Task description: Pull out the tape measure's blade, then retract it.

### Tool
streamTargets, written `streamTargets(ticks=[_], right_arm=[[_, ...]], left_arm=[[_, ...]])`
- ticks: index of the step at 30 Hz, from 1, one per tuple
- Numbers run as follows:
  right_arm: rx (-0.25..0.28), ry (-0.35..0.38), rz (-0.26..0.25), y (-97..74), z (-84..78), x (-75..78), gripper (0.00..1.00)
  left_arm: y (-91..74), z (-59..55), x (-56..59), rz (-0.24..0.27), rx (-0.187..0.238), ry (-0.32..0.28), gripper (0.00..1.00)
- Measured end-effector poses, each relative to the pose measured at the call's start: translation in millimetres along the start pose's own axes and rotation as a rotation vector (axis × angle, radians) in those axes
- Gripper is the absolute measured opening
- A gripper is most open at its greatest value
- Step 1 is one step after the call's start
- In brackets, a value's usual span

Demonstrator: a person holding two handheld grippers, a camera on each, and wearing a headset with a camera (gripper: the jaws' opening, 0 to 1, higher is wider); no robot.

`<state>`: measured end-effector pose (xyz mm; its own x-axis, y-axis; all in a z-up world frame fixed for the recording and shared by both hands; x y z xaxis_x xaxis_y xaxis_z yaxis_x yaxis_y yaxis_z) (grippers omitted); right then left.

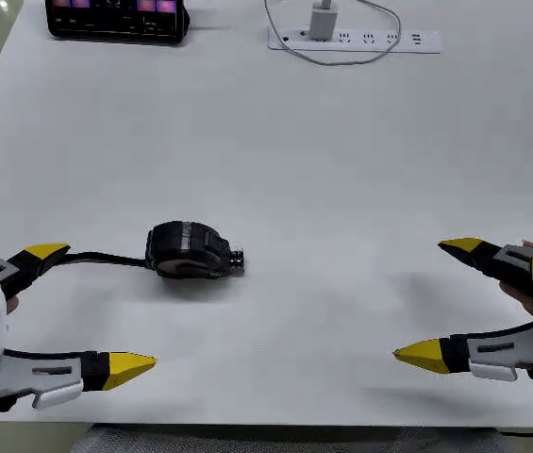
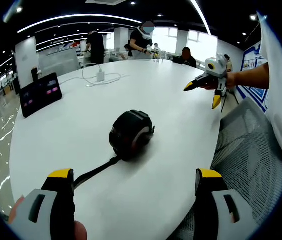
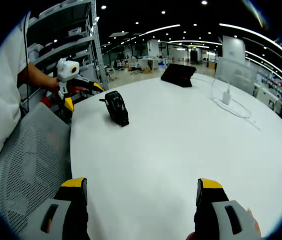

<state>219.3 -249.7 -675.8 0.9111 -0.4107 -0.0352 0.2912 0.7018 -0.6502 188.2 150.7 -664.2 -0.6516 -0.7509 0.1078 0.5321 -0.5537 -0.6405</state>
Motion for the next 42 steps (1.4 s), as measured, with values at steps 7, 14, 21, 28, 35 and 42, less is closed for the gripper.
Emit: streamTargets(ticks=[7, 14, 21, 28, 35, 42], right_arm=[[-0.002, -0.012, 0.003, -2.2, -1.8, -0.5, 0.94], [-0.008, -0.013, 0.02, -3.5, -4.1, -0.7, 0.99], [-0.02, -0.021, 0.018, -6.2, -5.3, 0.0, 0.99], [-0.023, -0.017, 0.021, -5.7, -6.5, -0.9, 0.99], [-0.02, -0.008, 0.02, -5.7, -5.5, -1.3, 0.99], [-0.02, -0.005, 0.019, -6.5, -6.0, -1.0, 0.99]], left_arm=[[-3.3, -1.4, -1.8, 0.0, 0.001, -0.009, 0.99], [-6.2, -2.4, -4.6, -0.004, -0.004, -0.014, 0.99], [-6.7, -2.8, -4.8, -0.014, -0.01, -0.009, 0.99], [-6.8, -2.2, -5.2, -0.007, -0.004, 0.004, 0.99], [-7.4, -3.1, -2.1, -0.018, -0.003, 0.005, 0.99], [-7.0, -4.9, -1.7, -0.033, -0.012, -0.014, 0.99]])
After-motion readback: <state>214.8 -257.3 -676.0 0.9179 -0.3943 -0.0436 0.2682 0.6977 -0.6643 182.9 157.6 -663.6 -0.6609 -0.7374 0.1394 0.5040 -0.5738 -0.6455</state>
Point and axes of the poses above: the centre of the closed fingertips' face, and the gripper's own axes: y roughly forward along the fingers, x roughly to its right, z roughly out of its top, the point moved 8 cm from there along -y, roughly backward along the fingers, and after that the axes turned 5 degrees about -y, right-handed, at the moved point
